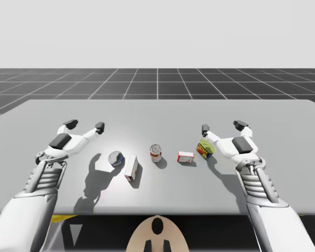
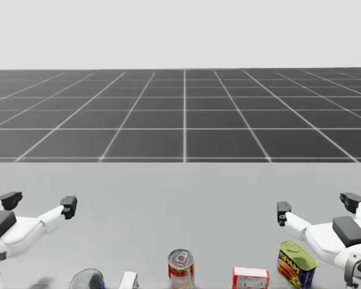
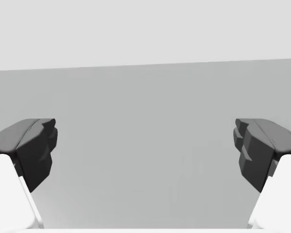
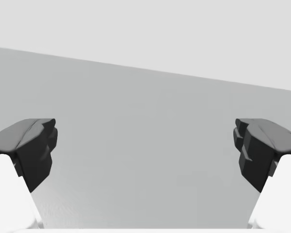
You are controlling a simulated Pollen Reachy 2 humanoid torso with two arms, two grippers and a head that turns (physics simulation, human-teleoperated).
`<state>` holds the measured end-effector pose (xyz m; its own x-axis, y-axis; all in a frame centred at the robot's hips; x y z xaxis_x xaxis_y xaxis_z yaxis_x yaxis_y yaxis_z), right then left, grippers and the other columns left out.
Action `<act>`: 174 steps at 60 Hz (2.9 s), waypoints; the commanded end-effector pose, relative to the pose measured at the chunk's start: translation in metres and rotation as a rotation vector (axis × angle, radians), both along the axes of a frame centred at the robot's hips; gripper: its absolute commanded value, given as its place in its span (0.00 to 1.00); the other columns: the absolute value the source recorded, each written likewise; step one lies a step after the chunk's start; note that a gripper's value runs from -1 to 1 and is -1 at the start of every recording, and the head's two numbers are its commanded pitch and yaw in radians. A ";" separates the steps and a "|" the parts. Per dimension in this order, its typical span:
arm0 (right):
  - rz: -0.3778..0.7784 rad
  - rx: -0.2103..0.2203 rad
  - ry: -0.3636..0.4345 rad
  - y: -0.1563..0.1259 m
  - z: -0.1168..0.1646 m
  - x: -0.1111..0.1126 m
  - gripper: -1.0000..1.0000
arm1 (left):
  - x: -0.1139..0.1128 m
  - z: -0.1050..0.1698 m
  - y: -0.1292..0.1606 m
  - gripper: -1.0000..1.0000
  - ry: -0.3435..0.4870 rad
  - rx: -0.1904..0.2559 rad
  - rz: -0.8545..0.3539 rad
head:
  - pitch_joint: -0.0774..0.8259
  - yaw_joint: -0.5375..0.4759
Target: Lift the pudding box off the table.
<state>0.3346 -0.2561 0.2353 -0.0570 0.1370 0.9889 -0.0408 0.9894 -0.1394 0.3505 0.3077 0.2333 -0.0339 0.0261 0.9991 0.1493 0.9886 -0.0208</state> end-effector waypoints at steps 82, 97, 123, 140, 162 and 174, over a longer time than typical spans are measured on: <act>-0.013 -0.005 -0.007 0.000 0.000 0.001 0.00 | -0.096 0.040 -0.041 0.00 0.027 0.031 -0.200 | 0.89 0.70; -0.012 -0.005 -0.005 0.000 -0.001 0.002 0.00 | -0.144 0.018 -0.052 0.00 0.109 0.080 -0.259 | 0.89 0.71; -0.014 -0.001 -0.011 -0.002 -0.001 0.003 0.00 | -0.184 -0.065 -0.085 0.00 0.296 0.072 -0.317 | 0.90 0.71; -0.016 0.001 -0.011 -0.003 -0.001 0.003 0.00 | -0.172 -0.088 -0.106 0.00 0.350 0.043 -0.354 | 0.90 0.71; -0.017 0.004 -0.013 -0.004 0.000 0.004 0.00 | -0.137 -0.093 -0.141 0.00 0.403 0.030 -0.326 | 0.90 0.71; -0.020 0.006 -0.015 -0.004 0.000 0.004 0.00 | -0.119 -0.086 -0.153 0.00 0.401 0.041 -0.298 | 0.90 0.71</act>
